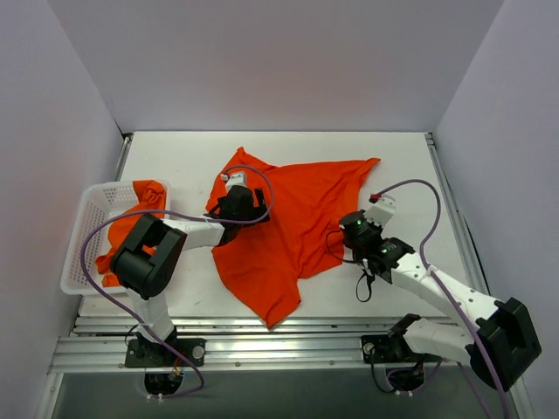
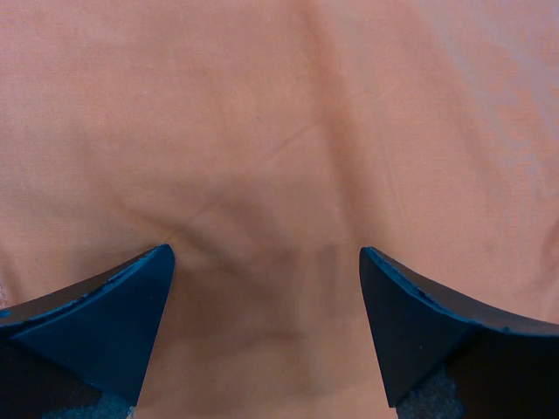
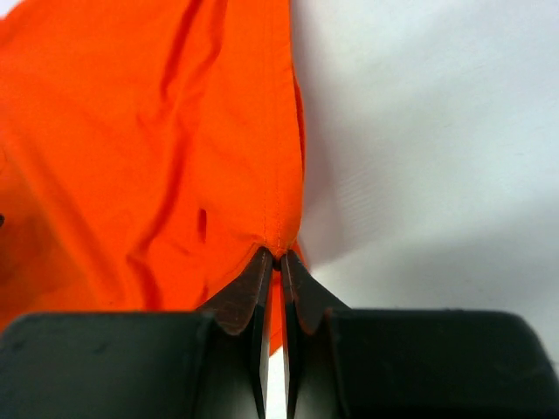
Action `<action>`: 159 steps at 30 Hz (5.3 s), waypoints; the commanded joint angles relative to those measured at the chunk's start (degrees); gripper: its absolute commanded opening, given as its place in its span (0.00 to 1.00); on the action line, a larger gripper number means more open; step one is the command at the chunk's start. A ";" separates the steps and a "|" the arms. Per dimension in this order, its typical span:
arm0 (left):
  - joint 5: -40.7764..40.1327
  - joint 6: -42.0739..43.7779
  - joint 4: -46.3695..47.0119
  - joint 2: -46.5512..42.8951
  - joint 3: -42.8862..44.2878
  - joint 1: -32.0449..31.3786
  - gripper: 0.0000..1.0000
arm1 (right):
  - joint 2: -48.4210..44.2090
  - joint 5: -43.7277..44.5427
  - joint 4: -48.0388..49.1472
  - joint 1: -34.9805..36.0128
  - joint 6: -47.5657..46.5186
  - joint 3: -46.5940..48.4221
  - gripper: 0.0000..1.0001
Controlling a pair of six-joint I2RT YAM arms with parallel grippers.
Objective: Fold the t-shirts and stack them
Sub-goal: Flatten the tshirt out
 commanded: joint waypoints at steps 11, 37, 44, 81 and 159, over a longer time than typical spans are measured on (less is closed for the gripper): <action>7.39 0.17 3.19 -3.19 -4.11 6.18 0.97 | -8.92 15.24 -22.81 -2.72 21.88 0.23 0.00; 18.13 0.00 -2.76 -18.73 -5.52 14.89 0.94 | -15.86 18.06 -34.47 -8.01 30.60 4.09 0.84; 14.53 2.72 -13.47 -26.49 1.05 13.84 0.94 | -2.53 3.66 1.94 -7.11 -3.19 11.10 0.88; 17.78 -6.77 -11.03 25.46 44.57 14.10 0.74 | 52.43 -24.83 17.60 -31.11 -10.62 39.43 0.00; 12.85 -0.44 -22.37 32.84 53.79 18.76 0.21 | 62.52 -29.41 18.05 -39.02 -10.00 46.63 0.00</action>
